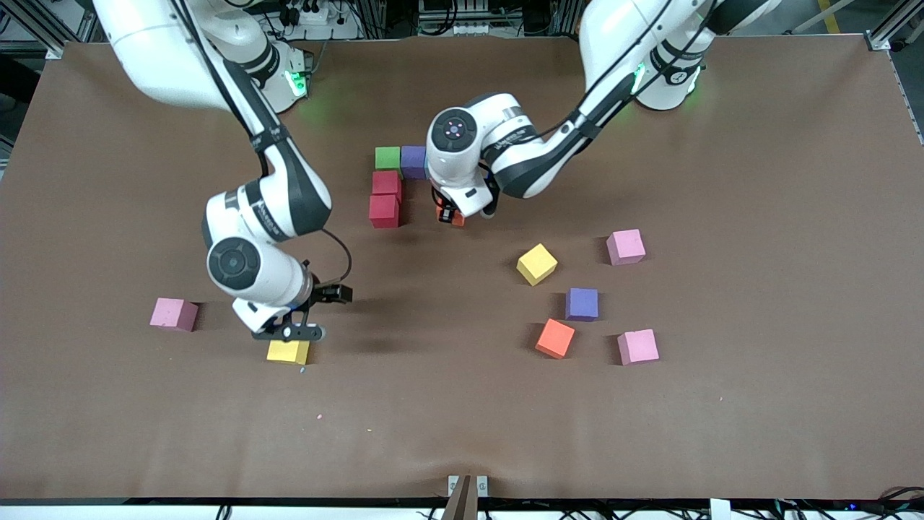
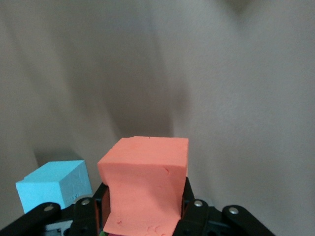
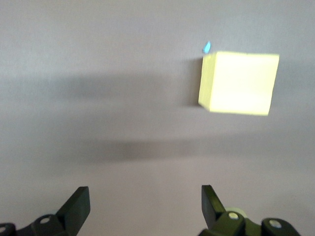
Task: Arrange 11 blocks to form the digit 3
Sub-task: 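Carry the orange cube to the row while the right gripper reaches yellow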
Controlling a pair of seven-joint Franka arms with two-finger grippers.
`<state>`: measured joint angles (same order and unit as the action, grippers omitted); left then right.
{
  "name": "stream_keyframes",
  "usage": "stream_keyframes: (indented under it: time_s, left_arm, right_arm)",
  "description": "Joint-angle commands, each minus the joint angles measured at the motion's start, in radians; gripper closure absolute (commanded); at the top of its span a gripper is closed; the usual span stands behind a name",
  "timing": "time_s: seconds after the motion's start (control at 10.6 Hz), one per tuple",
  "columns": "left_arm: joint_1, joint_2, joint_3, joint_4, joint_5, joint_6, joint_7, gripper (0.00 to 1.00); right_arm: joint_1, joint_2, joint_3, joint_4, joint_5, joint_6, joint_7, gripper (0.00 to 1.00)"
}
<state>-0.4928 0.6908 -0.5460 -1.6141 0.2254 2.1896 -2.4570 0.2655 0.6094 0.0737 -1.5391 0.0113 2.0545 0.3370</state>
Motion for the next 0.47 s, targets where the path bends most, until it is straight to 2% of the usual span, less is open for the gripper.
stream_keyframes:
  time_s: [0.0,0.19,0.38]
  left_arm:
    - [-0.038,0.024,0.014,0.028,0.026,0.044,-0.112,1.0]
    - [-0.125,0.033,0.079,0.028,0.032,0.078,-0.135,1.0]
    - [-0.214,0.05,0.179,0.037,0.026,0.13,-0.163,1.0]
  right_arm:
    - [-0.06,0.082,0.015,0.114,-0.065,-0.031,-0.044,0.0]
    - [-0.087,0.131,0.015,0.177,-0.083,-0.031,-0.107,0.0]
    - [-0.094,0.141,0.015,0.192,-0.083,-0.03,-0.11,0.0]
